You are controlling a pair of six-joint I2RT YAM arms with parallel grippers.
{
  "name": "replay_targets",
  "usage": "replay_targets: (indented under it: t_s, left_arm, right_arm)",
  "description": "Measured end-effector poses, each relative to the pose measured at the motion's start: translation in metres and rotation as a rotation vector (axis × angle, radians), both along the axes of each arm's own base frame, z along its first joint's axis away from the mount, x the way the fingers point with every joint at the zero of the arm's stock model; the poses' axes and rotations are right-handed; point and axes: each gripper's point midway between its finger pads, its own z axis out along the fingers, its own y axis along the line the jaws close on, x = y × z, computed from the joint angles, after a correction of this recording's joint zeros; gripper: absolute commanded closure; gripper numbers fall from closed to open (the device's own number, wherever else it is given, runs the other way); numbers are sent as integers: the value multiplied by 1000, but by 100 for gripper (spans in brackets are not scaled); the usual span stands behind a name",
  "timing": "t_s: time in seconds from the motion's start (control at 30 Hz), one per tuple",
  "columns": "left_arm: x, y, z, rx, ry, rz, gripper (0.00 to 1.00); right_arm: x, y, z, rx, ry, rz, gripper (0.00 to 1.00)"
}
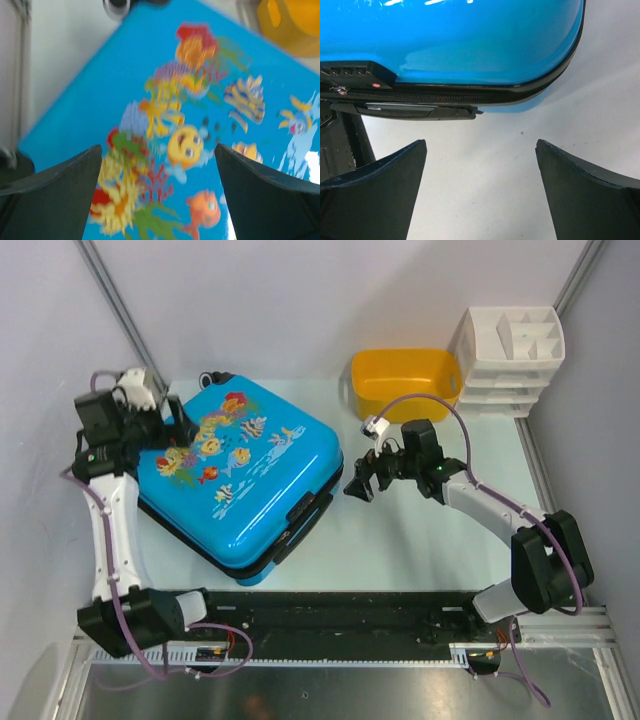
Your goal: Open, take out, and arrange the luggage
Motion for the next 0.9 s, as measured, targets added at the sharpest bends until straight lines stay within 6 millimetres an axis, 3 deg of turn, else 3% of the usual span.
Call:
replay_targets:
  t_s: [0.07, 0.13, 0.27, 0.37, 0.47, 0.6, 0.9]
  left_arm:
    - [-24, 4, -26, -58, 68, 22, 0]
    - [-48, 16, -39, -129, 113, 91, 0]
    - [-65, 44, -25, -200, 88, 245, 0]
    - [-55, 69, -17, -224, 96, 383, 0]
    - [-37, 108, -19, -233, 122, 571, 0]
    - [-22, 150, -46, -259, 198, 792, 0]
    - [-1, 196, -90, -272, 299, 1016, 0]
  right_arm:
    - [-6, -1, -3, -11, 24, 4, 4]
    - [-9, -1, -5, -19, 41, 6, 5]
    - [-14, -1, -7, -23, 59, 13, 4]
    - [-16, -1, -7, -24, 62, 18, 4]
    - [-16, -1, -4, -20, 54, 17, 4]
    - [-17, -1, 2, -14, 43, 17, 3]
    - [-21, -1, 9, -13, 25, 19, 3]
